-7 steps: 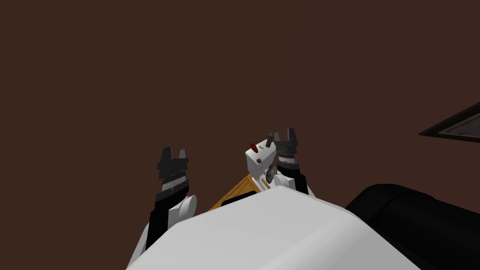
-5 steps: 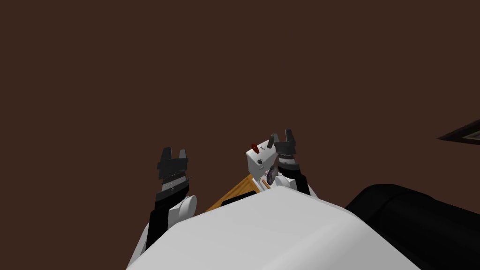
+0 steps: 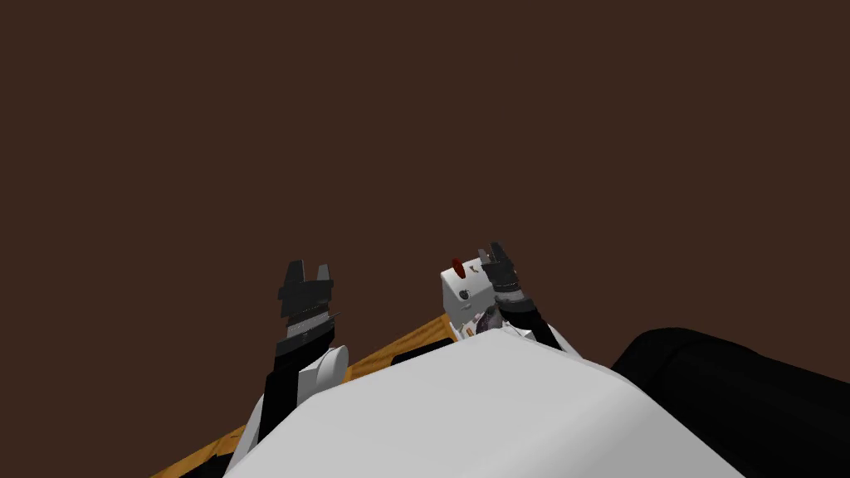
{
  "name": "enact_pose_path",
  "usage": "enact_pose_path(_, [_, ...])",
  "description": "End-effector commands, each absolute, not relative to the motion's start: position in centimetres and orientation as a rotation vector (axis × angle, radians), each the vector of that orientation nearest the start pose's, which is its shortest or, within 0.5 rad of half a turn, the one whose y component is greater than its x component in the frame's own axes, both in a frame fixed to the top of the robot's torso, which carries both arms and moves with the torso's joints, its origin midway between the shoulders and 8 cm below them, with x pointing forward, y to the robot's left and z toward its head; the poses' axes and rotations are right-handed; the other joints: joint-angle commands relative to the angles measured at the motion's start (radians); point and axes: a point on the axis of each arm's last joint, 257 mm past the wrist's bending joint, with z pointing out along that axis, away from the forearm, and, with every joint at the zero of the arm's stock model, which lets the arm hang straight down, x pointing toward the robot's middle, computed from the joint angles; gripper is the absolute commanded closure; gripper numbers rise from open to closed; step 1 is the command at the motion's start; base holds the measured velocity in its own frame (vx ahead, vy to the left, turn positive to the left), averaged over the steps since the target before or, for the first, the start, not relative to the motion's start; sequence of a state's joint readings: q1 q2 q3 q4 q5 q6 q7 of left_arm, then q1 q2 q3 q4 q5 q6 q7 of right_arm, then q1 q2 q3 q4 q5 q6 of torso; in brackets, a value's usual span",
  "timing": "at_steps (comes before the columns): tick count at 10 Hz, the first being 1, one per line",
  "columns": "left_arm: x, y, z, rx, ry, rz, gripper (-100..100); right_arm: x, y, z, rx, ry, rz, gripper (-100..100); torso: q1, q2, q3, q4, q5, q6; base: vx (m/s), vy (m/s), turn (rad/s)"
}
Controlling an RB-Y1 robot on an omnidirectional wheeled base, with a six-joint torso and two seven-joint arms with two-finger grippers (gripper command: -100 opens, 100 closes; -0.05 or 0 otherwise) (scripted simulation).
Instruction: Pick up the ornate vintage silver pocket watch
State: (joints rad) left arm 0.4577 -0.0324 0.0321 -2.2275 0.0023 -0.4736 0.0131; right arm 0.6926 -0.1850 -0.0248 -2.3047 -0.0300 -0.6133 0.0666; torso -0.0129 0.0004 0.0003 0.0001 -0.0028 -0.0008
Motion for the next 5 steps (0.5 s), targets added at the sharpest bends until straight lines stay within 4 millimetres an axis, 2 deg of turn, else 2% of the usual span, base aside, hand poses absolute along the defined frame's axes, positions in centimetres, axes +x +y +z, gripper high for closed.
enact_pose_path(1, [35.9, 29.2, 1.0, -0.719, 0.602, -1.289, 0, 30.7, -27.9, -3.1, 0.543, 0.915, 1.155, -100, 0.0, 0.0, 0.0, 0.0, 0.0, 0.0, -0.025, -0.194, 0.487])
enact_pose_path(2, [35.9, 29.2, 1.0, -0.719, 0.603, -1.289, 0, 30.7, -27.8, -3.1, 0.541, 0.917, 1.155, -100, -0.001, 0.0, 0.0, 0.0, 0.0, 0.0, -0.02, -0.131, 0.131])
enact_pose_path(3, [35.9, 29.2, 1.0, -0.719, 0.603, -1.289, 0, 30.5, -27.6, -5.1, 0.543, 0.999, 1.131, -100, 0.003, -0.001, -0.001, 0.0, 0.0, 0.001, -0.016, -0.099, 0.332])
enact_pose_path(4, [35.9, 29.2, 1.0, -0.719, 0.602, -1.289, 0, 30.2, -27.5, -7.3, 0.548, 1.082, 1.104, -100, 0.005, -0.002, -0.001, 0.0, 0.001, 0.0, -0.043, -0.136, 0.481])
enact_pose_path(5, [35.9, 29.2, 1.0, -0.719, 0.602, -1.289, 0, 29.7, -27.5, -9.6, 0.558, 1.165, 1.074, -100, 0.003, 0.0, 0.0, 0.0, 0.001, 0.001, -0.056, -0.191, 0.432])
